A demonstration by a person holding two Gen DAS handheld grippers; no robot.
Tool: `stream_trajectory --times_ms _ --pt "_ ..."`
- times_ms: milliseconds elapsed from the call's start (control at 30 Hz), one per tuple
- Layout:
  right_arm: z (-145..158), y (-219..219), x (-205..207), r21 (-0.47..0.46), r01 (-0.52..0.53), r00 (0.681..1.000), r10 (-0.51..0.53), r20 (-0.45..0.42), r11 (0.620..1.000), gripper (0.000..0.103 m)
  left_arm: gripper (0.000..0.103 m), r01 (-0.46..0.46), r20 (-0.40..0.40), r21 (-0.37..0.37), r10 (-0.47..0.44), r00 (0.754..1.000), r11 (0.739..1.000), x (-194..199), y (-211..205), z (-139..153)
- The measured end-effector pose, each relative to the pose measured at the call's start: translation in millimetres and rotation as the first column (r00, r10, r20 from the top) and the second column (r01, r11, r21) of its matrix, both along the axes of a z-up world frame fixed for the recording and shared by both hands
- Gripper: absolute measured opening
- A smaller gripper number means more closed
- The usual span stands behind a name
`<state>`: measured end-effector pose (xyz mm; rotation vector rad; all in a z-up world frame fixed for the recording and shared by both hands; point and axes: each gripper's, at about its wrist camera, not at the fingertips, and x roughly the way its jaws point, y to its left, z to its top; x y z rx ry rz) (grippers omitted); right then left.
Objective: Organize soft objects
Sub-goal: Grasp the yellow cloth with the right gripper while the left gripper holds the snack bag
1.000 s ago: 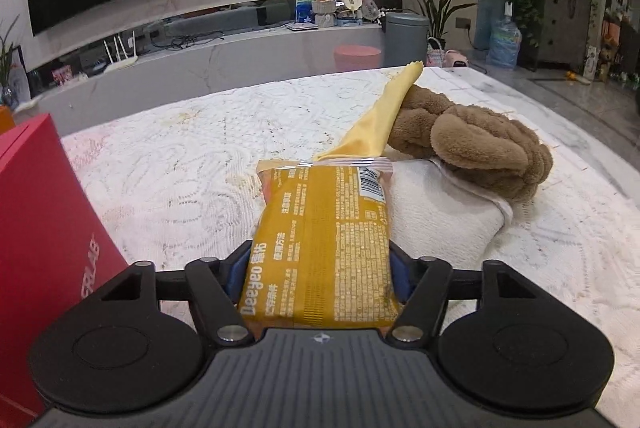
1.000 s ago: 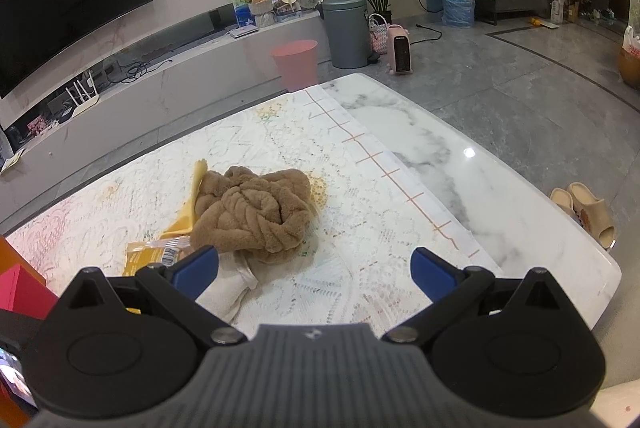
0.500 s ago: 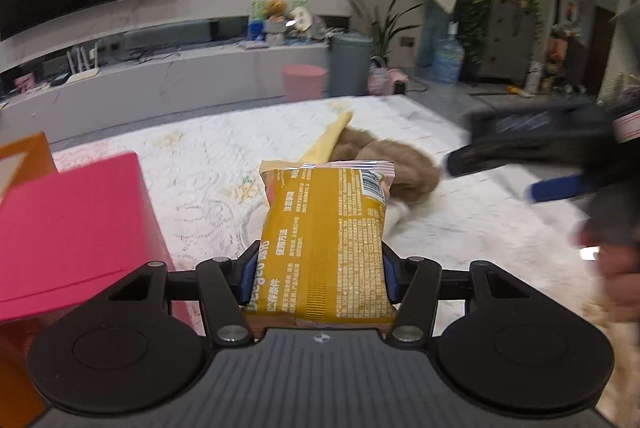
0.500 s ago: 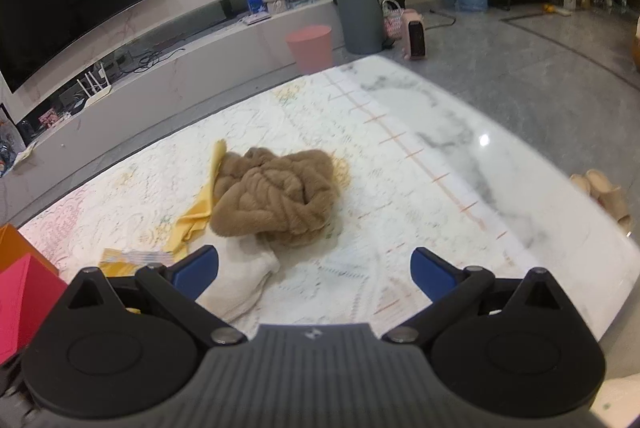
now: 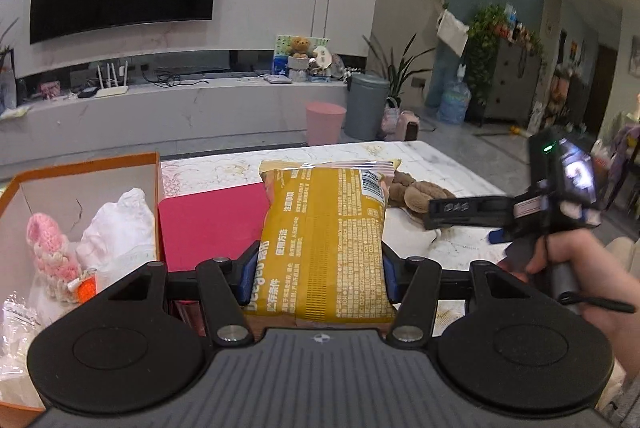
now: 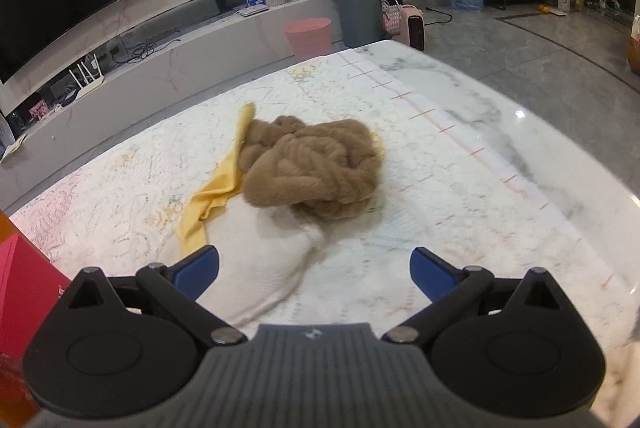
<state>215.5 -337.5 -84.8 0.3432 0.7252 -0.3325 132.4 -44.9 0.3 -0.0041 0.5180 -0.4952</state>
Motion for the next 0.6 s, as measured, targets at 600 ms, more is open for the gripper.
stream_trajectory --times_ms 600 --pt "-25 83 99 -0.167 0.041 0.996 -0.052 -0.067 0.985 0.1 0.064 0.086 -0.041 -0.101 -0.09 0.995 0.991 16 32 -22"
